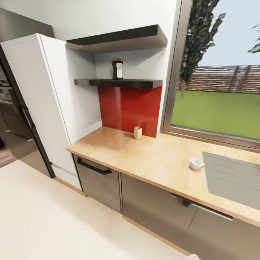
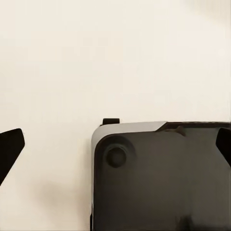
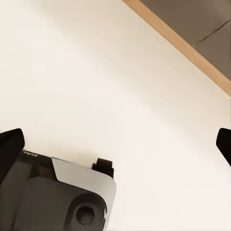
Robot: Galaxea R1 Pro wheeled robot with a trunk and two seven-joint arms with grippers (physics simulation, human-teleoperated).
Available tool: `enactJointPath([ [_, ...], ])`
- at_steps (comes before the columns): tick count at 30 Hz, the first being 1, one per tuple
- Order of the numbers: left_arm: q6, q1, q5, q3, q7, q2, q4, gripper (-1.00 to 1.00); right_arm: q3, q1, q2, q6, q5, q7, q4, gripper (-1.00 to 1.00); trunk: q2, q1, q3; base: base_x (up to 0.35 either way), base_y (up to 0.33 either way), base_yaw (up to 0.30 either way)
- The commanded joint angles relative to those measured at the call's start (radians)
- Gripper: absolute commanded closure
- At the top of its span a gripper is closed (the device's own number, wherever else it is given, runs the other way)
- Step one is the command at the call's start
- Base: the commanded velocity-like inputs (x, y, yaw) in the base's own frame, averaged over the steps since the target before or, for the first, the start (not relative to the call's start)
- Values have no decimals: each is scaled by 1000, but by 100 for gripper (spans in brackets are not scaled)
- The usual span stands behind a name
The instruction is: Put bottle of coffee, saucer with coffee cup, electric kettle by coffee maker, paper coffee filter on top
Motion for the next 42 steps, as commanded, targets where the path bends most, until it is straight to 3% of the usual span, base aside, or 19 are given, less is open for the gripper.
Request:
enactJointPath([
  [1, -3, -1, 2, -2, 1, 0, 1, -100, 4, -1, 0, -4, 3, 1, 1, -100, -2, 1, -2, 180, 297, 0],
  [8, -3, -4, 1, -1, 0, -2, -12, -100, 4, -1, 0, -5, 2, 2, 0, -100, -2, 1, -2, 169, 300, -16],
  [21, -3, -3, 1, 0, 1, -4, -21, -100, 4, -1, 1, -4, 2, 4, 1, -100, -2, 1, -2, 78, 328, -240],
  [29, 4, -3, -6, -4, 3, -49, -19, -100, 4, -1, 8, -4, 2, 3, 1, -100, -2, 1, -2, 73, 333, -265],
  [42, 9, -3, 1, -3, 7, -44, -14, -100, 3, 2, 22, -4, 2, 4, 2, -100, -2, 1, -2, 4, 335, -265],
])
